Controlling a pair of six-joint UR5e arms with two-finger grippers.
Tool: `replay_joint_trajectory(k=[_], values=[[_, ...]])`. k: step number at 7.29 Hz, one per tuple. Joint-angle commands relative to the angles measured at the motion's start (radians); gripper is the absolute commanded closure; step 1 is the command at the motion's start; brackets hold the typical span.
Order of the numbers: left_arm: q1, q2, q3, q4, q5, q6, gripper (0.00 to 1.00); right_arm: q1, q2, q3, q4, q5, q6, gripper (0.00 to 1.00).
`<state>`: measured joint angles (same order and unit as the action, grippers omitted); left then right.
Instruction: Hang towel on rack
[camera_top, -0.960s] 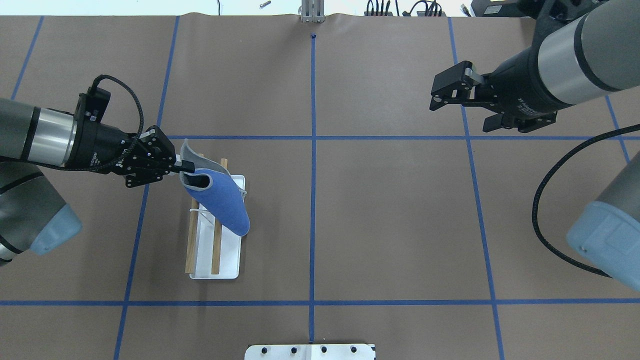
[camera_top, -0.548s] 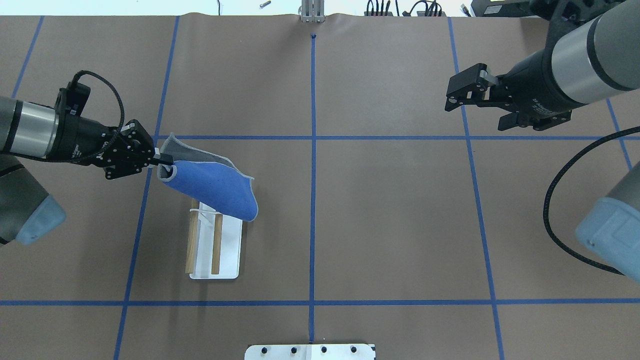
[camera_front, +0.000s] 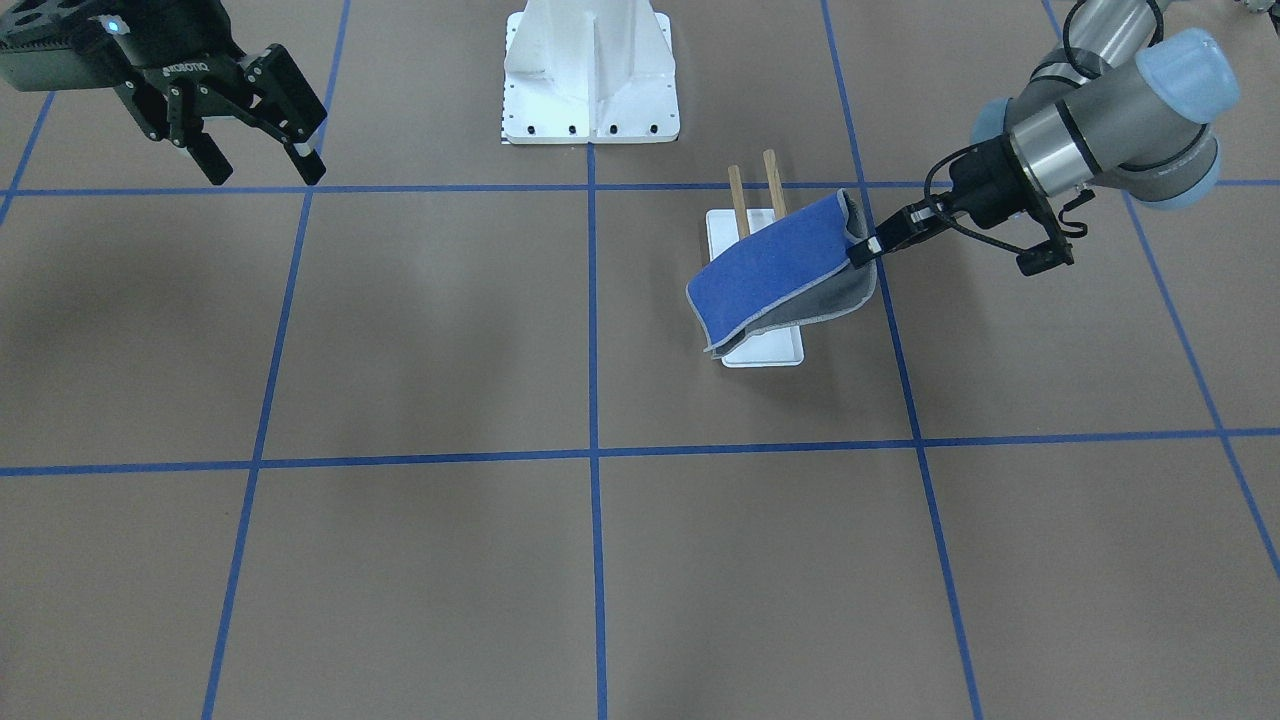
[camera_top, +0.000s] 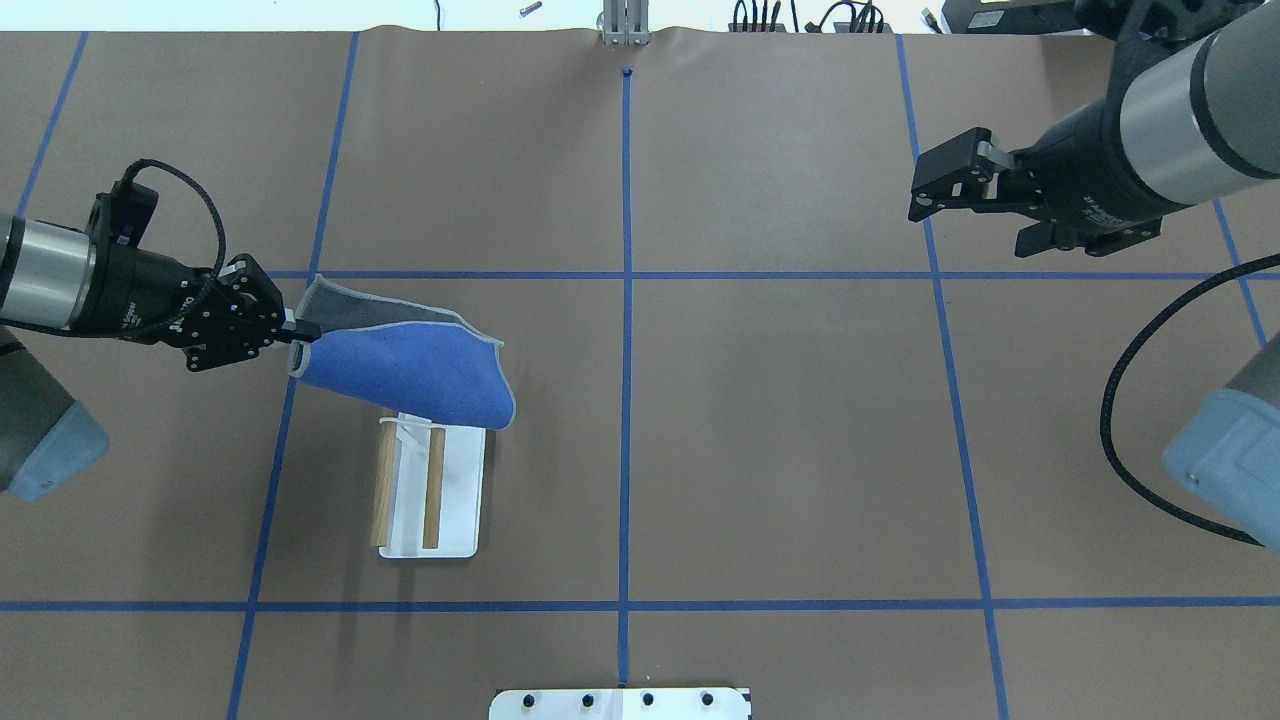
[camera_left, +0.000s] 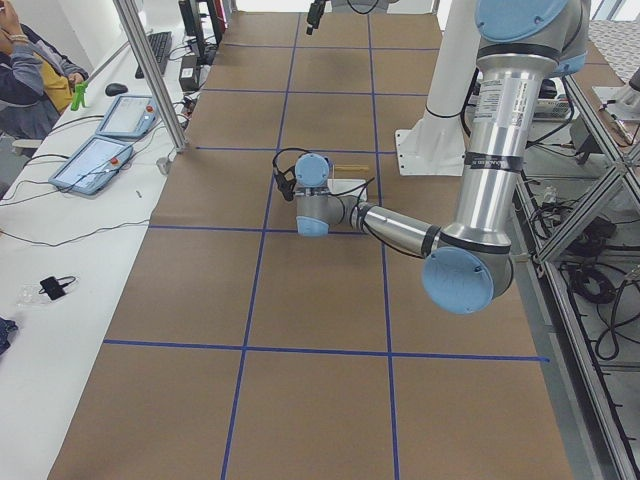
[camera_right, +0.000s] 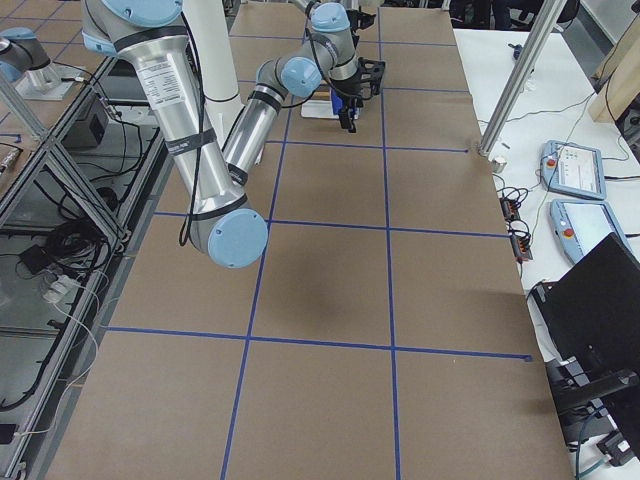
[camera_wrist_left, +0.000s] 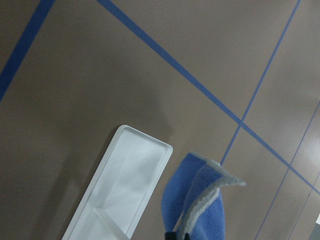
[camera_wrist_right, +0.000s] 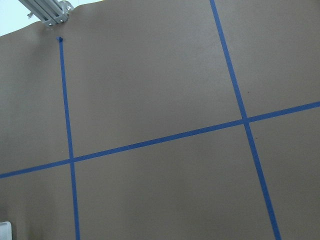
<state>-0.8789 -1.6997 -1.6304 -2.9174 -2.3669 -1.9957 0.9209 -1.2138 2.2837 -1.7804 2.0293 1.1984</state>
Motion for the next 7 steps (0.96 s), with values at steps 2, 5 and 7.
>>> replay_joint_trajectory(k=[2,5,7], values=[[0.004,0.008,0.015,-0.031,0.000,0.000,0.99,0.030,-0.041,-0.003,-0.001,-0.001,-0.075,0.00],[0.003,0.012,0.038,-0.029,0.001,0.000,0.12,0.038,-0.046,-0.004,-0.001,-0.001,-0.085,0.00],[-0.003,0.040,0.046,-0.032,0.000,0.000,0.03,0.045,-0.046,-0.004,-0.001,0.000,-0.085,0.00]])
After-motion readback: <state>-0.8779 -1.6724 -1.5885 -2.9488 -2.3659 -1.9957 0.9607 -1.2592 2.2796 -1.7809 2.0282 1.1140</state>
